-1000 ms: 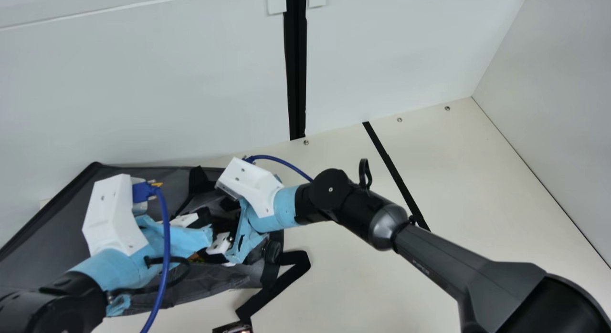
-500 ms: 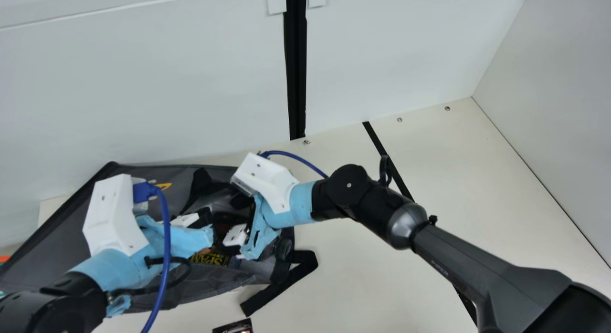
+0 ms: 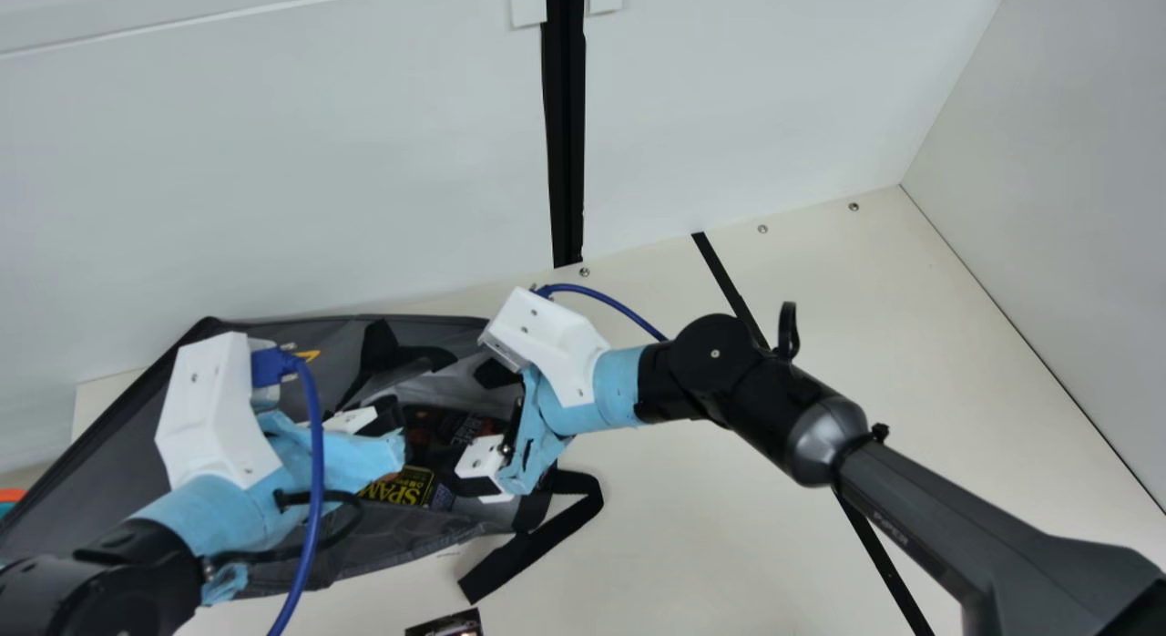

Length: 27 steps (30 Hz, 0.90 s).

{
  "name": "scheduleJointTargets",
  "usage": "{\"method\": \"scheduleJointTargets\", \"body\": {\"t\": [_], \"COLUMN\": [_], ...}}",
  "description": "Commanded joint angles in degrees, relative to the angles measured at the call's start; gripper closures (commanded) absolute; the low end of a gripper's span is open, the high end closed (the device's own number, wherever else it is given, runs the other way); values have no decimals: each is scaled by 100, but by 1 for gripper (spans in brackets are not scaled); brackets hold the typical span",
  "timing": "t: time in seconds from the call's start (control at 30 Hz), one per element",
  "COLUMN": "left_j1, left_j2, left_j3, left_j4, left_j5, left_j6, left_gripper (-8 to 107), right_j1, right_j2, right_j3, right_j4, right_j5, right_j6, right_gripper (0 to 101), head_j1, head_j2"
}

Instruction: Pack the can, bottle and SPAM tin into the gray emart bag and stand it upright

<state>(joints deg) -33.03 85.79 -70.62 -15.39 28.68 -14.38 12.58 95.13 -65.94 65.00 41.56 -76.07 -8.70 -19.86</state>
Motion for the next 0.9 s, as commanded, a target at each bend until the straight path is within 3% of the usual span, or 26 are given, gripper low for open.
{"method": "scheduleJointTargets", "body": {"t": [0.0,0.87], "left_j1": [0,0], "left_j2": [0,0], "left_j3": [0,0], "left_j4": [0,0], "left_j5": [0,0], "left_j6": [0,0], "left_gripper": [107,107], "right_j1": [-64,-1549], "right_j2": [-66,-968], "right_j3": [60,701], "right_j4": [28,-6], "right_j5": [73,1235], "right_j6": [-48,-659], "right_gripper": [6,6], "head_j1": [-130,-130], "head_j2": [-14,-14]}}
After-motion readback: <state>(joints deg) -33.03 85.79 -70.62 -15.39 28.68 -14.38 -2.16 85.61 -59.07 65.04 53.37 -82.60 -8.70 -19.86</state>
